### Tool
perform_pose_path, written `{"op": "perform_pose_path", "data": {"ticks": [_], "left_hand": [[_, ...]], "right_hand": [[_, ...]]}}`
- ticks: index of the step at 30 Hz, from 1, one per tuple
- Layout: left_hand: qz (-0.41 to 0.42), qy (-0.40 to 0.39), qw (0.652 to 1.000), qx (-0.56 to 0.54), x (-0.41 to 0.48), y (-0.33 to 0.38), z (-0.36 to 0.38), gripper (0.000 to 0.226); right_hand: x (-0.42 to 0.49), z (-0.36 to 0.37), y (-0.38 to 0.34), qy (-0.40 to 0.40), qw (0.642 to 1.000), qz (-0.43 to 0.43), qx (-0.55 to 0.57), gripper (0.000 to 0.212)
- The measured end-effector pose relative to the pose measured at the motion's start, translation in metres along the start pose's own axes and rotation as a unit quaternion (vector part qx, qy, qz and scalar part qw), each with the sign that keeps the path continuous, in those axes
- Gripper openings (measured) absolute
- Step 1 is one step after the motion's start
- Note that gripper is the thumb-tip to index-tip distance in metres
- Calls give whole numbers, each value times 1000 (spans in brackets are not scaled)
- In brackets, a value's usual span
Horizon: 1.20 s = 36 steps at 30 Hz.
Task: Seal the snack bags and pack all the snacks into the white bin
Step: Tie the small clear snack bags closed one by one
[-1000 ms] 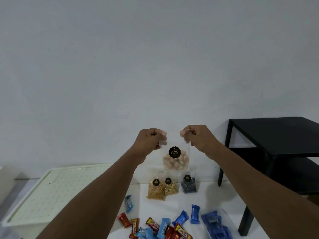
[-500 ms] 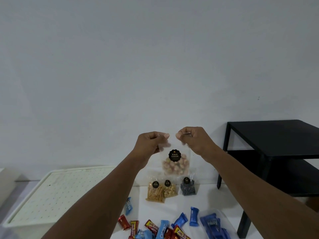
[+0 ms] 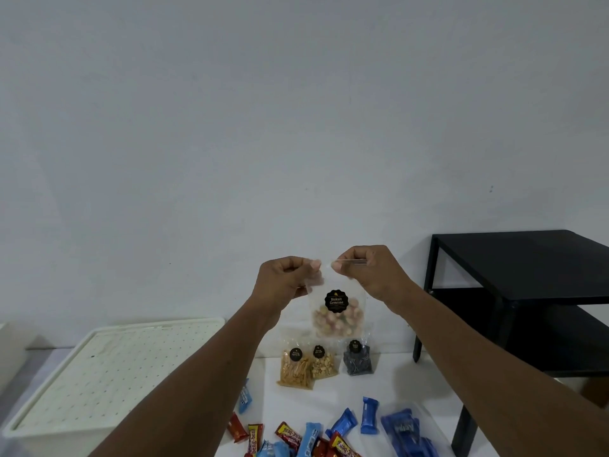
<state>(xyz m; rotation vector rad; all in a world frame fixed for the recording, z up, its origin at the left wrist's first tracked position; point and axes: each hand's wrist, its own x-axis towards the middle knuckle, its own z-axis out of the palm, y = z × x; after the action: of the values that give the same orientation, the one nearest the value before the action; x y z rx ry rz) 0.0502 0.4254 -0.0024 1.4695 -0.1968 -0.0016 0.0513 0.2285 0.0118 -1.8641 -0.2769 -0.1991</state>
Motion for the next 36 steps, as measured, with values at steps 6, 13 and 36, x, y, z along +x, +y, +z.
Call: {"op": "perform_pose_path", "data": {"ticks": [6,13,36], "left_hand": [[8,-8,999,53,2,1,-1,18],[-35,-47,997,43,-1,-8,-5,17],[-104,-119,987,0,-8,-23,0,22]], "right_hand": [[-5,-3,-2,-53,997,27,49,17],[-13,-7,15,-8,997,40,66,16],[-19,3,21,6,999,40,27,11]]}}
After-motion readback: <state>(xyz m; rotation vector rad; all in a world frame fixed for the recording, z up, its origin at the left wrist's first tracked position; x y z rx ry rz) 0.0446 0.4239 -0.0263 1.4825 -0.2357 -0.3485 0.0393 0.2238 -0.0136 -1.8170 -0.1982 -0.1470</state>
